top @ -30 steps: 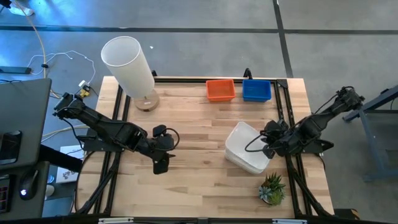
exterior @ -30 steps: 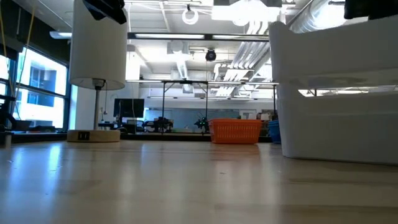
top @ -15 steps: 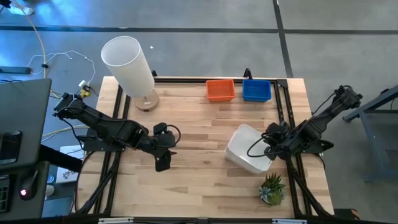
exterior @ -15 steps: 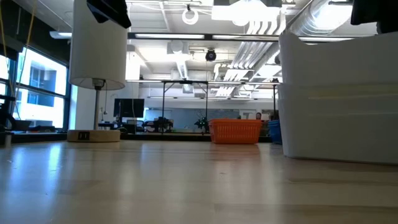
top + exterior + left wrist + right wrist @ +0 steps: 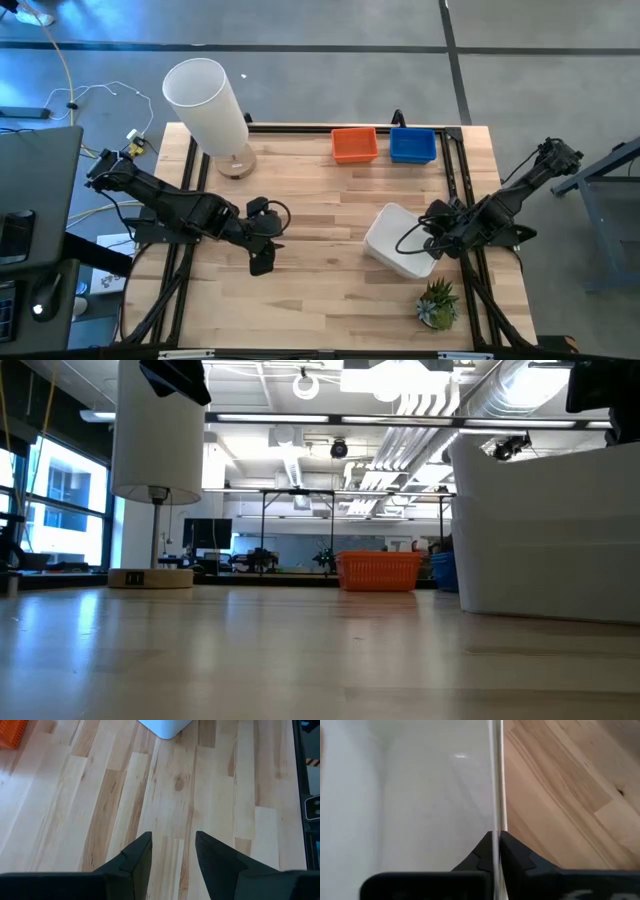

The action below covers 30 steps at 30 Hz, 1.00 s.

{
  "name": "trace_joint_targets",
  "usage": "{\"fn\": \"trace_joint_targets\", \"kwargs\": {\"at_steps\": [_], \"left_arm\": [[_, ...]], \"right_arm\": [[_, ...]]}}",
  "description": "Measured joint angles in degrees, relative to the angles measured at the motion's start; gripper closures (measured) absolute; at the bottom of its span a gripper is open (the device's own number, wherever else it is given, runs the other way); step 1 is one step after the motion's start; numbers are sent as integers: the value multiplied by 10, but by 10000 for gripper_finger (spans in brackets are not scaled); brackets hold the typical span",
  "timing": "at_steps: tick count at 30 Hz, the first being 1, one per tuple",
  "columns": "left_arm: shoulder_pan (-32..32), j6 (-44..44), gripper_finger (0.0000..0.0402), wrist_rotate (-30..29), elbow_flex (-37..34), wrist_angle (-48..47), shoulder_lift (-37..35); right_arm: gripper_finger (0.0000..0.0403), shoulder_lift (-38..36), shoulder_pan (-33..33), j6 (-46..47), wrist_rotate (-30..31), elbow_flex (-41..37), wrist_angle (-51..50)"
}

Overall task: Stack baskets by color
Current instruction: Stack the left white bin on top of the other white bins, then move the stacked white bins to the top of the table

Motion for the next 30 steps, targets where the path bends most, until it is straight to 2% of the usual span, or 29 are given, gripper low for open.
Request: {"fn": "trace_joint_targets", "kwargs": {"at_steps": [3,10,13,18,22,25,30], "left_arm": [[0,0,264,0,0,0,0],[0,0,264,0,0,0,0],[0,0,264,0,0,0,0],[0,0,264,0,0,0,0],[0,0,264,0,0,0,0],[0,0,264,-1,0,0,0],[0,0,264,-2,0,0,0]], "right_arm": [[376,0,0,0,1,0,3],[297,0,-12,2,4,4,-2],[280,0,-26,5,19,24,-9],[279,0,-43,-37,43,68,2],[286,1,-55,-86,40,80,59],[292,16,-67,-115,0,79,111],[299,65,-75,-115,-86,78,116]]}}
